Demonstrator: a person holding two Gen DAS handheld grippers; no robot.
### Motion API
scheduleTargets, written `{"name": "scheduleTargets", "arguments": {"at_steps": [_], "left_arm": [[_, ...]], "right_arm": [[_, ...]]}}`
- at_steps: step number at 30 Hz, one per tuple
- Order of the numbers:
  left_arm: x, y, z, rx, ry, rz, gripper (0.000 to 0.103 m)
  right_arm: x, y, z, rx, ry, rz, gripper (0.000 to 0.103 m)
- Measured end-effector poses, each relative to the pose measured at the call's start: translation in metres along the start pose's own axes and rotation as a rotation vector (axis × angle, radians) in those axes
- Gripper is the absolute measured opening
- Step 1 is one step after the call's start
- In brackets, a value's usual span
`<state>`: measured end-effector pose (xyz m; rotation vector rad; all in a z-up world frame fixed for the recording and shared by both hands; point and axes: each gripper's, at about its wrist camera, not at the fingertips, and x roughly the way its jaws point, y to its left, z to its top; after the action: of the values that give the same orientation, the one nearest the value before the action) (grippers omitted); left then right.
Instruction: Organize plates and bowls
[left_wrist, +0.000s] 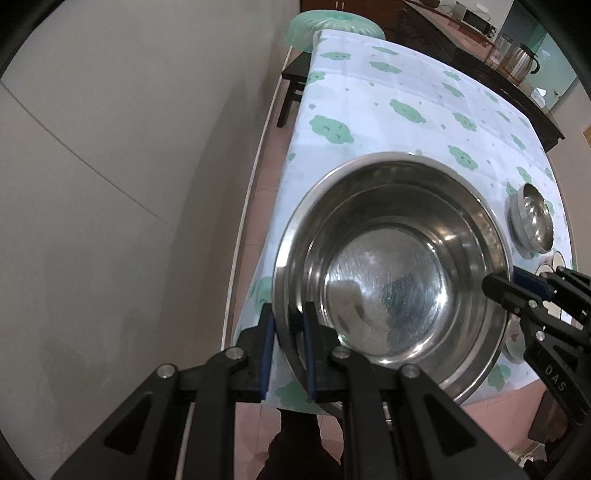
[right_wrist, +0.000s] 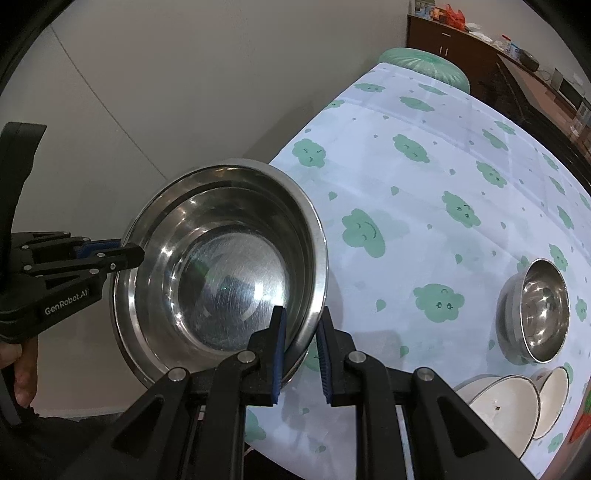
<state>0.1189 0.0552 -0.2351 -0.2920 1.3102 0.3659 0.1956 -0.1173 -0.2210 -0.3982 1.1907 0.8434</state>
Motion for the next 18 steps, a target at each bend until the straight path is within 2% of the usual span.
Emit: {"name": "scheduleTargets", "arguments": {"at_steps": [18], "left_arm": [[0.016, 0.004, -0.009, -0.012, 0.03, 0.009, 0.012]], "right_arm": [[0.014, 0.009, -0.008, -0.012, 0.039, 0.015, 0.018]]}}
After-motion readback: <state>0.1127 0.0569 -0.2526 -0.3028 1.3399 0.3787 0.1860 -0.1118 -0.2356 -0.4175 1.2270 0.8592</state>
